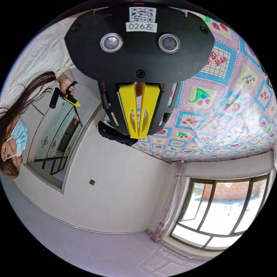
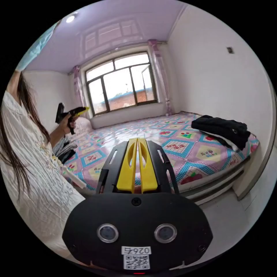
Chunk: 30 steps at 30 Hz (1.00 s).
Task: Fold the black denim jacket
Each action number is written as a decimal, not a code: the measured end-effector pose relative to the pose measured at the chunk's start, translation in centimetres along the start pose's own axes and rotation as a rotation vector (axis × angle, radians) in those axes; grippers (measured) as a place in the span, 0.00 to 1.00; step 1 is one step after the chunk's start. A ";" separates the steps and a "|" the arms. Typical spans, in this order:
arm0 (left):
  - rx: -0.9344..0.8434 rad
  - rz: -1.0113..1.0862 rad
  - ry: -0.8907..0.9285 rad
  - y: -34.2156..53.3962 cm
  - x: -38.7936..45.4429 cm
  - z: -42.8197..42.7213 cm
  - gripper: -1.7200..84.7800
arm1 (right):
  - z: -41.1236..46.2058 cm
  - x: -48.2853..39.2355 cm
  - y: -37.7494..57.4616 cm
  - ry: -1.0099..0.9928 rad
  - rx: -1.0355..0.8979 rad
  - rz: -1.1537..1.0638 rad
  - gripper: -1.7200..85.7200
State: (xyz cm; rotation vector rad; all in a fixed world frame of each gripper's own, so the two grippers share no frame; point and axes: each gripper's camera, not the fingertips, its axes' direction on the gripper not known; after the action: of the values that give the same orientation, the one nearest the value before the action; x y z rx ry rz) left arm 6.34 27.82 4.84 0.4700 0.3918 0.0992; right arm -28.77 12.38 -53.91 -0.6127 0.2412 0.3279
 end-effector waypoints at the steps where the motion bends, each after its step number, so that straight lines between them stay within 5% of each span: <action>1: -0.007 -0.008 0.009 0.2 -0.3 1.1 0.01 | -0.6 0.3 -0.2 0.023 0.033 0.046 0.01; 8: -0.031 -0.113 0.157 3.2 -6.0 14.7 0.02 | 1.1 1.2 -3.2 -0.058 -0.009 0.259 0.01; 18: -0.234 -0.134 0.443 5.1 -7.9 41.6 0.13 | 1.0 4.3 -10.0 0.149 -0.018 0.384 0.01; 24: -0.356 -0.027 0.374 2.6 -3.3 60.0 0.23 | 1.4 11.4 -14.8 0.397 -0.074 0.302 0.07; 30: -0.466 0.035 0.258 -1.6 0.6 78.8 0.29 | 1.6 23.7 -21.2 0.384 -0.069 0.413 0.11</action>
State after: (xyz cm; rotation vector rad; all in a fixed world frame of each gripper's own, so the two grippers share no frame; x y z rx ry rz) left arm 37.59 -6.78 68.44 0.0018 0.5954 0.2795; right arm 1.14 2.45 -49.05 -0.6907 0.7325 0.6177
